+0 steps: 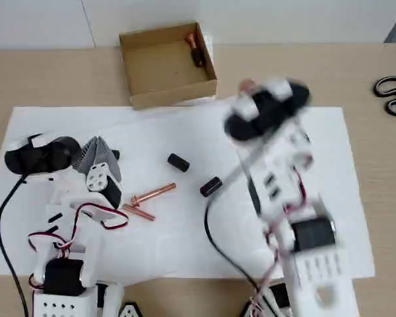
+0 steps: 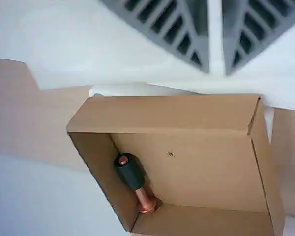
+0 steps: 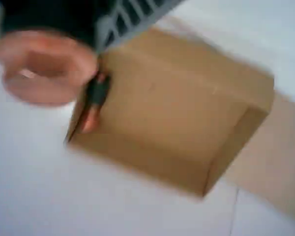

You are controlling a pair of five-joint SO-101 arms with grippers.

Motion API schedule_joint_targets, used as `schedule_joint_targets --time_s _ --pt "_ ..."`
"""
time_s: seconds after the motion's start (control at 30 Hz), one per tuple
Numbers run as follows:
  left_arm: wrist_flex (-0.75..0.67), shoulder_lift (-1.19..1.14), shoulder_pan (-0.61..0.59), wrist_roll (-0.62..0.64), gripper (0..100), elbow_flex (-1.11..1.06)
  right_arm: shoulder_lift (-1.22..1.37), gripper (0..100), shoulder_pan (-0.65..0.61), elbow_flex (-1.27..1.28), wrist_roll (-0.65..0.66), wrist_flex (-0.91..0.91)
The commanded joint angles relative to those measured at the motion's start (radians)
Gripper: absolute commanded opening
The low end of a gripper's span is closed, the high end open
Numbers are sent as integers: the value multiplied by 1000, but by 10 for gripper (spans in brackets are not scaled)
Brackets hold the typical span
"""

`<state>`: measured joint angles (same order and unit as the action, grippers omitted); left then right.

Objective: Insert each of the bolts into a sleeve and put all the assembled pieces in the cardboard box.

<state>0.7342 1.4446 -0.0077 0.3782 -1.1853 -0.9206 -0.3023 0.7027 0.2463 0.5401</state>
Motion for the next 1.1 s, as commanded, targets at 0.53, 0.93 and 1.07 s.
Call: schedule_joint_targets --time_s 0.53,0.93,1.07 --pt "-15 11 3 -32 6 88 1471 2 -91 -1369 58 189" --pt "-55 11 -3 -32 6 85 1985 2 -91 -2090 146 93" --pt "-55 11 -2 -32 6 85 2083 2 -113 -2143 216 59"
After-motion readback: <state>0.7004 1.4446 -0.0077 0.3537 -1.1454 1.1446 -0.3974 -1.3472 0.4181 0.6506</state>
